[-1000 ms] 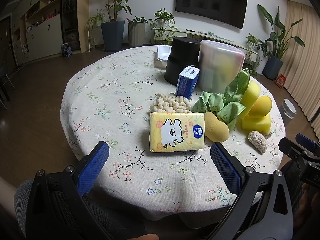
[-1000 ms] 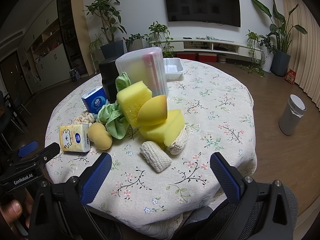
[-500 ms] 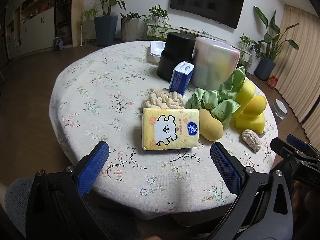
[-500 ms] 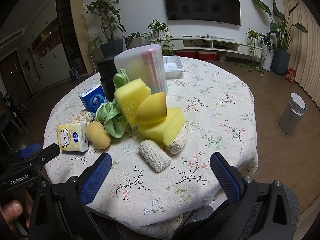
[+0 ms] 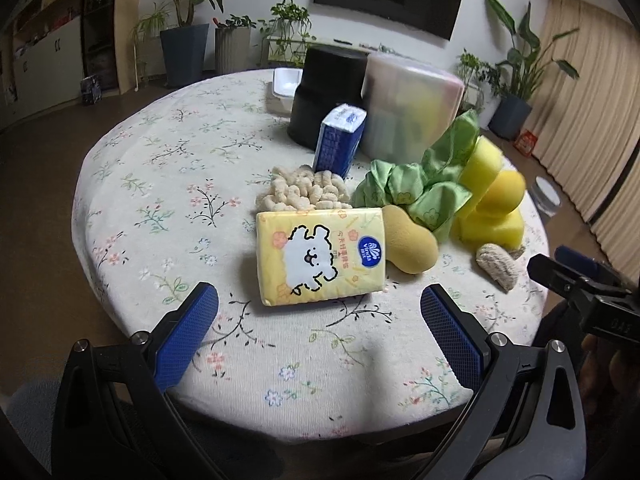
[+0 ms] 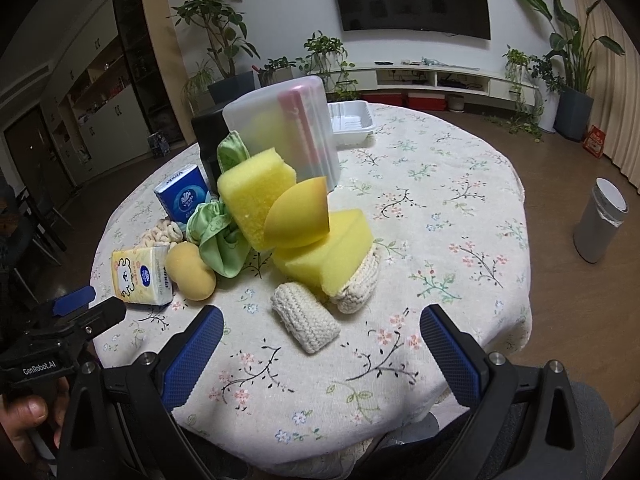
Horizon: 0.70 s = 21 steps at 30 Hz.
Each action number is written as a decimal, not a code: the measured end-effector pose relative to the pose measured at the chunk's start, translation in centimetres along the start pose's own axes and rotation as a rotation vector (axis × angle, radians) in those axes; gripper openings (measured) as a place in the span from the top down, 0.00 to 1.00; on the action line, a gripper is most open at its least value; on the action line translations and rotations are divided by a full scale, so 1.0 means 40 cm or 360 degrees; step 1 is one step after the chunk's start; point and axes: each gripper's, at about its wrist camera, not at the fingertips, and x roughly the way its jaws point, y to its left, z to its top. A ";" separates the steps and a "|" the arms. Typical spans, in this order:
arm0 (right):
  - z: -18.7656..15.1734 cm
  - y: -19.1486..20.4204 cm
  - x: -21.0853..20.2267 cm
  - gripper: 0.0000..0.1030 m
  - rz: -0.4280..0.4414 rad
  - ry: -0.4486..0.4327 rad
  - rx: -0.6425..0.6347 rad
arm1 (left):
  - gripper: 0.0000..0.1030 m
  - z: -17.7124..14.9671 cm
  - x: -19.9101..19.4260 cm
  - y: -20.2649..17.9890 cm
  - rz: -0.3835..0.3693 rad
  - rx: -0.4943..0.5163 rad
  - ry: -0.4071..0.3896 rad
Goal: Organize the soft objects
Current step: 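Grasp the yellow dog-print tissue pack with the left gripper while the right grasps the cream knitted sock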
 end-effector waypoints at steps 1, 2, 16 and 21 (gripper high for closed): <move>0.002 0.000 0.008 0.02 0.0010 0.0009 -0.0007 | 0.00 0.002 0.009 0.001 0.0013 -0.0001 0.0018; 0.002 0.000 0.017 0.02 0.0022 0.0026 -0.0012 | 0.00 0.005 0.019 0.003 0.0021 -0.0007 0.0039; 0.001 0.032 0.126 0.19 0.0065 0.0154 -0.0130 | 0.01 0.020 0.104 -0.005 0.0132 0.0034 0.0145; -0.005 0.045 0.126 0.44 0.0044 0.0128 -0.0197 | 0.04 0.016 0.096 -0.009 0.0101 0.0040 0.0107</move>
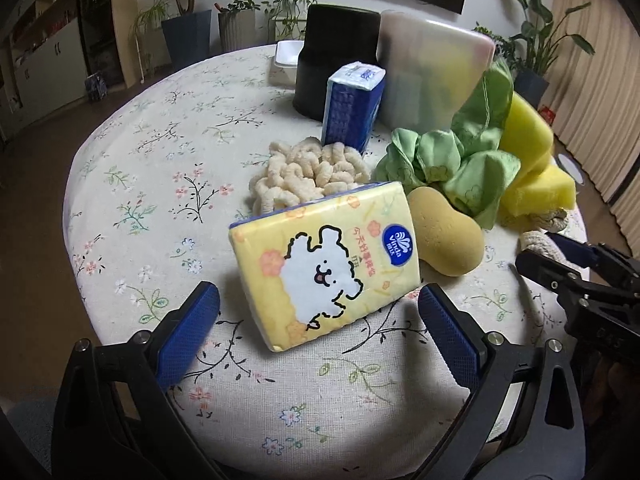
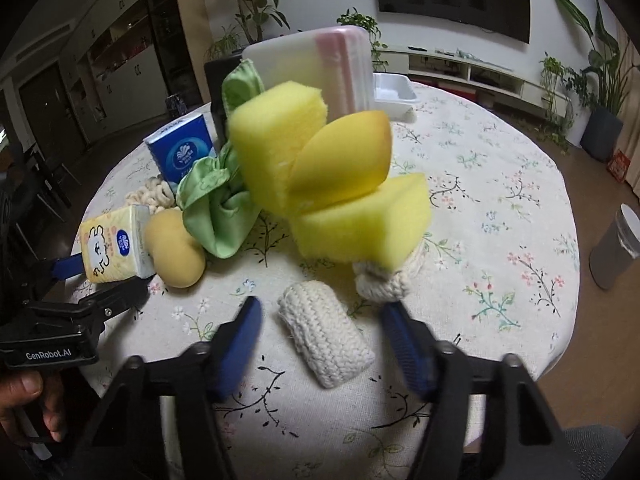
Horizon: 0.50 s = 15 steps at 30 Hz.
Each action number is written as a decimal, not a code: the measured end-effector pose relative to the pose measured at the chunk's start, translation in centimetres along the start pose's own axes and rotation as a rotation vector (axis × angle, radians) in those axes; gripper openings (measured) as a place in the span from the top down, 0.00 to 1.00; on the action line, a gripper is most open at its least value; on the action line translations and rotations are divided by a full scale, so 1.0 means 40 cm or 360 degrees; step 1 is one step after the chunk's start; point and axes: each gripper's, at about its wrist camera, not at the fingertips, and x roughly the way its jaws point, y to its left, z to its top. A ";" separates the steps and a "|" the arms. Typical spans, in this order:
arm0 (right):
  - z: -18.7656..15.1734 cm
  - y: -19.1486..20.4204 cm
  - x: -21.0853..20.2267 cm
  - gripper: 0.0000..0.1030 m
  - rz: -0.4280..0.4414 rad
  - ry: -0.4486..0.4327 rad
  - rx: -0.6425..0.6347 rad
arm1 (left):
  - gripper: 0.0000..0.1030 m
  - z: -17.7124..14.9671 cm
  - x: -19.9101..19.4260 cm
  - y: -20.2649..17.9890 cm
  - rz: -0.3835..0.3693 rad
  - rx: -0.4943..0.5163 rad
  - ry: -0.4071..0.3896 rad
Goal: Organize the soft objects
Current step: 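Grasp the yellow dog-print tissue pack with the left gripper while the right grasps the cream knitted sock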
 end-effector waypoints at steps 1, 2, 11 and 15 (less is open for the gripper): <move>-0.002 0.002 -0.002 0.46 0.0000 -0.0001 -0.0007 | 0.04 0.000 -0.002 0.004 -0.0011 -0.0013 -0.0007; -0.003 0.004 -0.004 0.50 0.0001 -0.0004 -0.0012 | 0.04 0.000 -0.004 0.007 -0.0022 -0.0027 -0.0014; -0.024 0.049 -0.024 0.70 -0.0008 -0.0023 -0.0128 | 0.04 -0.007 -0.011 0.012 -0.0094 -0.0044 -0.0082; -0.027 0.056 -0.026 0.70 -0.0022 -0.0032 -0.0158 | 0.04 -0.007 -0.012 0.006 -0.0093 -0.0019 -0.0100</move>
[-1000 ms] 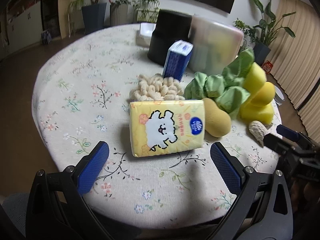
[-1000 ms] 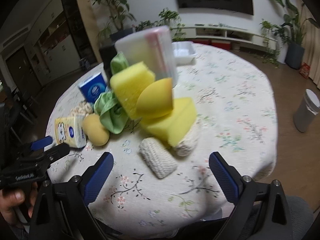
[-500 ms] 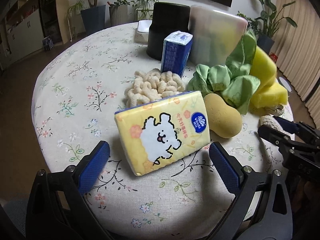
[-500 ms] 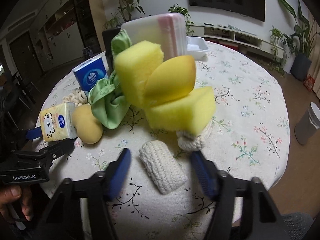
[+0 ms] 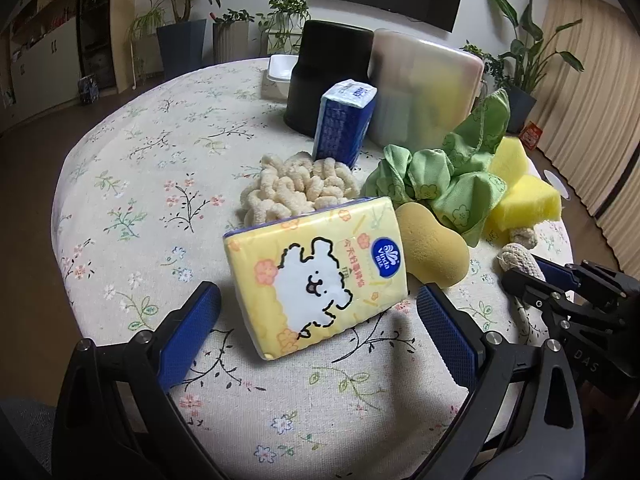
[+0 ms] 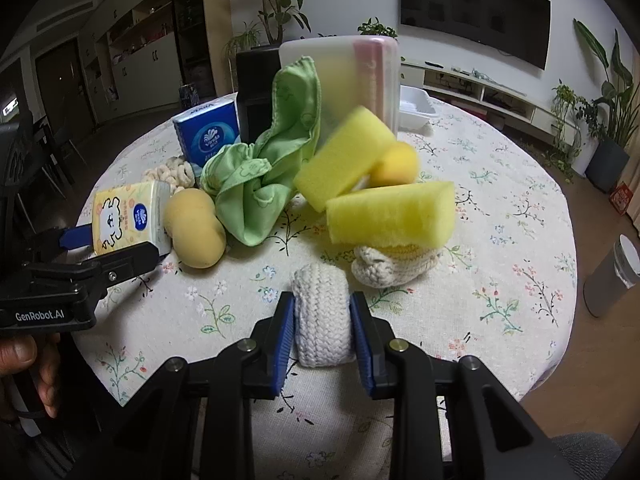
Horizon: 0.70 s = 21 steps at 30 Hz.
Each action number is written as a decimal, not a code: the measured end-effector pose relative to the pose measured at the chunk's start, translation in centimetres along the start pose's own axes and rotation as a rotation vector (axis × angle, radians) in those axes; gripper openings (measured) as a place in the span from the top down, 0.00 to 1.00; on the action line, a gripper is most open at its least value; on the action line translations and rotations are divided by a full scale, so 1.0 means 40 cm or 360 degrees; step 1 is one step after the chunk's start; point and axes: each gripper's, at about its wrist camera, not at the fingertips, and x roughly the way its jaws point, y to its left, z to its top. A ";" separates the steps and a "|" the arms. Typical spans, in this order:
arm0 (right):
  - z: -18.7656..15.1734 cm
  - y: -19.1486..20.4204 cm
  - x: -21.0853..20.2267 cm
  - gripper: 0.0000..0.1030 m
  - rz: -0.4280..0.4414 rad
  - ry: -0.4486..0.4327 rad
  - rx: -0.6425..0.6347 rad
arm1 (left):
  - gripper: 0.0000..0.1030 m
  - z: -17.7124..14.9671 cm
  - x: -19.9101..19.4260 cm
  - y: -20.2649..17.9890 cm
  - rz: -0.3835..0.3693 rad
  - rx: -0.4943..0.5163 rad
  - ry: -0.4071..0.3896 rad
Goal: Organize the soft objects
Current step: 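Grasp the yellow dog-print tissue pack with the left gripper while the right grasps the cream knitted sock, then carry the tissue pack and knitted sock over to the white plastic tray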
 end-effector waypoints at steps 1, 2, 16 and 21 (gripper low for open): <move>0.000 0.001 0.001 0.71 -0.0005 -0.0002 -0.0007 | 0.04 0.000 -0.002 -0.003 0.0003 0.0010 -0.0010; 0.000 0.002 0.001 0.71 -0.0013 -0.0005 -0.0018 | 0.04 0.000 -0.004 -0.006 0.0017 0.0021 -0.0021; -0.009 0.024 -0.005 0.69 -0.0040 -0.0034 -0.0072 | 0.18 0.018 0.015 0.000 -0.0047 -0.0034 -0.0056; -0.009 0.028 -0.006 0.70 -0.0033 -0.0031 -0.0073 | 0.28 0.014 0.015 -0.008 -0.0029 0.0007 -0.0076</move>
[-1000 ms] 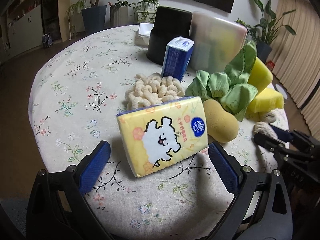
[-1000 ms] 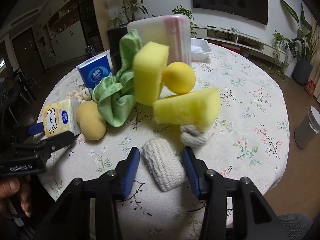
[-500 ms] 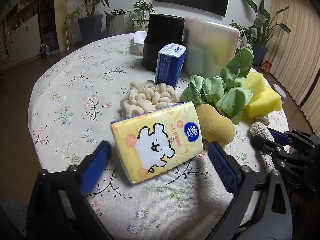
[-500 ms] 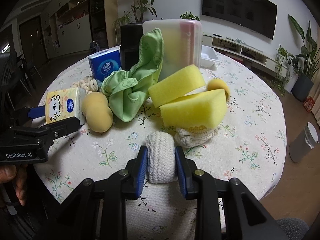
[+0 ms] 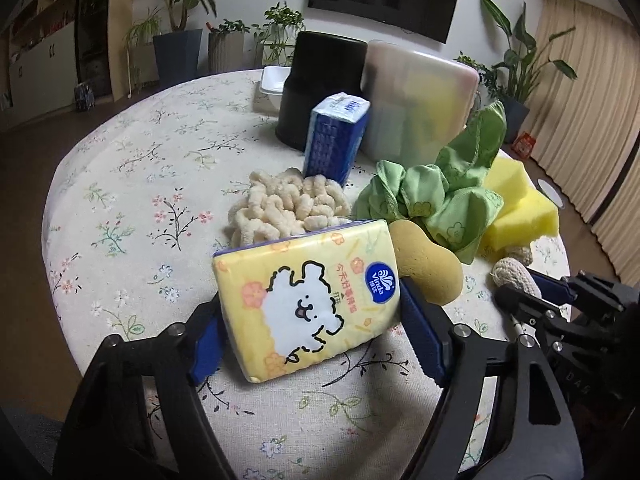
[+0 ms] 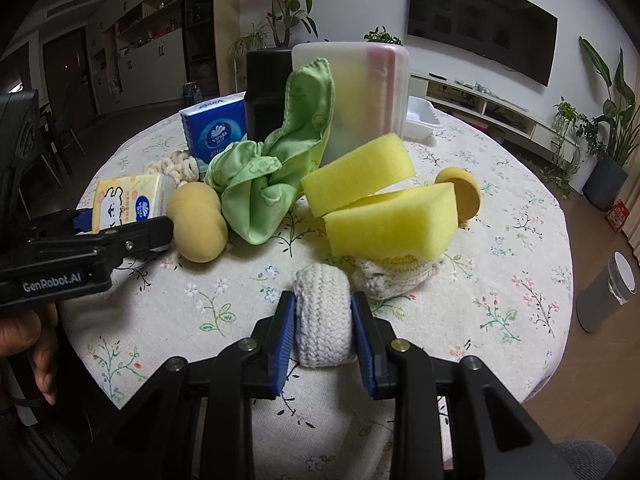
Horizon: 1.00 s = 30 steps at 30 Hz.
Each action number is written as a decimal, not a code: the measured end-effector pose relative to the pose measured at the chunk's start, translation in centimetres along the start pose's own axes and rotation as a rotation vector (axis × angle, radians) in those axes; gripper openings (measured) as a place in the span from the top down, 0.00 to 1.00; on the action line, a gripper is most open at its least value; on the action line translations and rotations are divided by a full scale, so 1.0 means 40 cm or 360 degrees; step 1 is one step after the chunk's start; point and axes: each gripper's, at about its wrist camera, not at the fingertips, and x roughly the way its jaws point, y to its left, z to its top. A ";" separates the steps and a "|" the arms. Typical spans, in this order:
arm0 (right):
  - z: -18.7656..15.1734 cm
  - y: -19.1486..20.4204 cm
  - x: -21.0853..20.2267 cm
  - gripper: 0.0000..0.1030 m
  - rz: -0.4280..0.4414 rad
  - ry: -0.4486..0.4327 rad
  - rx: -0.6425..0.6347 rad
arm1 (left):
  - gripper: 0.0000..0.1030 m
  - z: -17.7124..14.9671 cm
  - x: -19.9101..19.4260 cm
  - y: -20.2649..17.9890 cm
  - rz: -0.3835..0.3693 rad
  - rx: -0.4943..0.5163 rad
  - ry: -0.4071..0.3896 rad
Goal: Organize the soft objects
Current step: 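Carry the tissue pack and knitted sock over to the white plastic tray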
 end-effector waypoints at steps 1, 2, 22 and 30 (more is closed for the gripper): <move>0.002 -0.004 0.002 0.71 0.0000 0.0002 0.0001 | 0.29 -0.001 -0.001 -0.004 0.0012 0.0013 -0.0006; 0.002 -0.005 0.002 0.71 0.0002 0.0002 0.0003 | 0.31 -0.001 -0.002 -0.007 0.0021 0.0022 -0.0012; 0.007 -0.006 -0.027 0.72 0.0032 0.0005 -0.0024 | 0.33 -0.004 -0.082 0.015 -0.0032 -0.0044 -0.0081; 0.013 -0.031 -0.076 0.72 0.0003 0.0016 -0.0028 | 0.33 0.010 -0.114 0.026 -0.0091 -0.0069 -0.0066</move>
